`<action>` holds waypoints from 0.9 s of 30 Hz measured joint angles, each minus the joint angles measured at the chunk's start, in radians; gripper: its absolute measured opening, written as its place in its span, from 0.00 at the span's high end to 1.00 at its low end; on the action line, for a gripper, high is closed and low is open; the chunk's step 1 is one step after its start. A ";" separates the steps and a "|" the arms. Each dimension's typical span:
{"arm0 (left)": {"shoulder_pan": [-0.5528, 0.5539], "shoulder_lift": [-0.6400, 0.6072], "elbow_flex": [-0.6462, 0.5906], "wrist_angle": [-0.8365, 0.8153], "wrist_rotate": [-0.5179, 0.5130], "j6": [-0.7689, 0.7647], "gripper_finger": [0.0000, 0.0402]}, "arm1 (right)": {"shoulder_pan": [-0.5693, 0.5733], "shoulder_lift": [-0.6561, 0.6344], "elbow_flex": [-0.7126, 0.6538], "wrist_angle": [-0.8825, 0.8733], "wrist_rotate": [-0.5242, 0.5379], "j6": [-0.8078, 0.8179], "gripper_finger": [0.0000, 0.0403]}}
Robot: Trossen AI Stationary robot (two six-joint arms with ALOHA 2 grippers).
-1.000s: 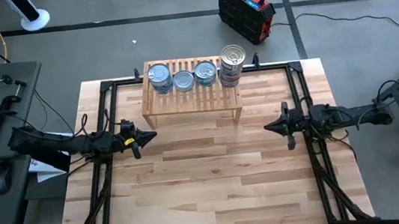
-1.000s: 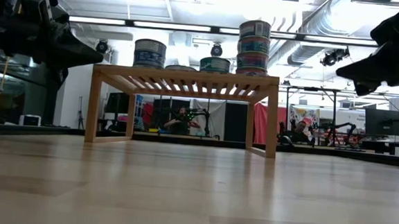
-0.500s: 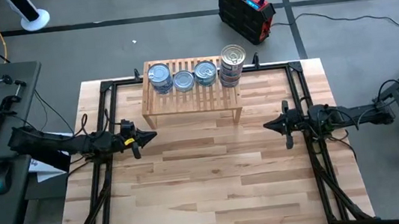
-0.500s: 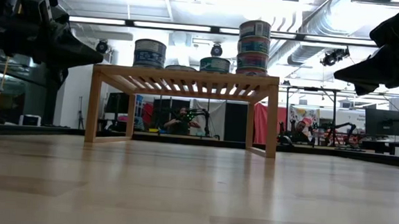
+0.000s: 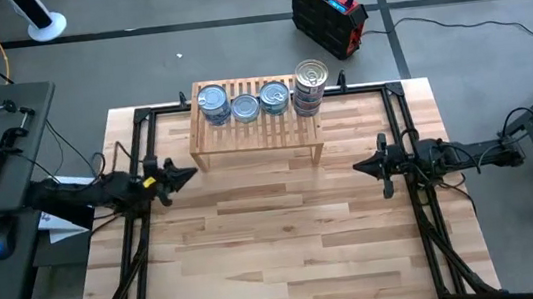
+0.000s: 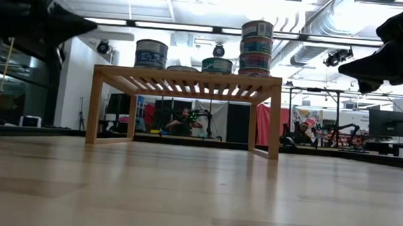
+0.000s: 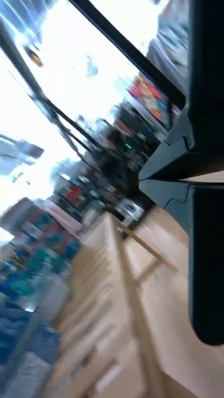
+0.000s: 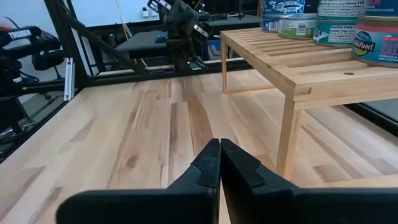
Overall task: Stack canned seafood by type on shelf
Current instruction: Return to Home Position
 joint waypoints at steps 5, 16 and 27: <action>0.006 -0.014 0.000 0.073 -0.002 -0.001 1.00 | -0.002 0.008 0.000 0.000 0.000 0.000 1.00; 0.006 -0.010 0.000 0.054 -0.001 0.000 1.00 | -0.002 0.012 0.000 0.000 -0.001 0.000 1.00; 0.006 -0.010 -0.001 0.054 -0.001 0.000 1.00 | -0.002 0.013 0.000 0.000 -0.001 0.000 1.00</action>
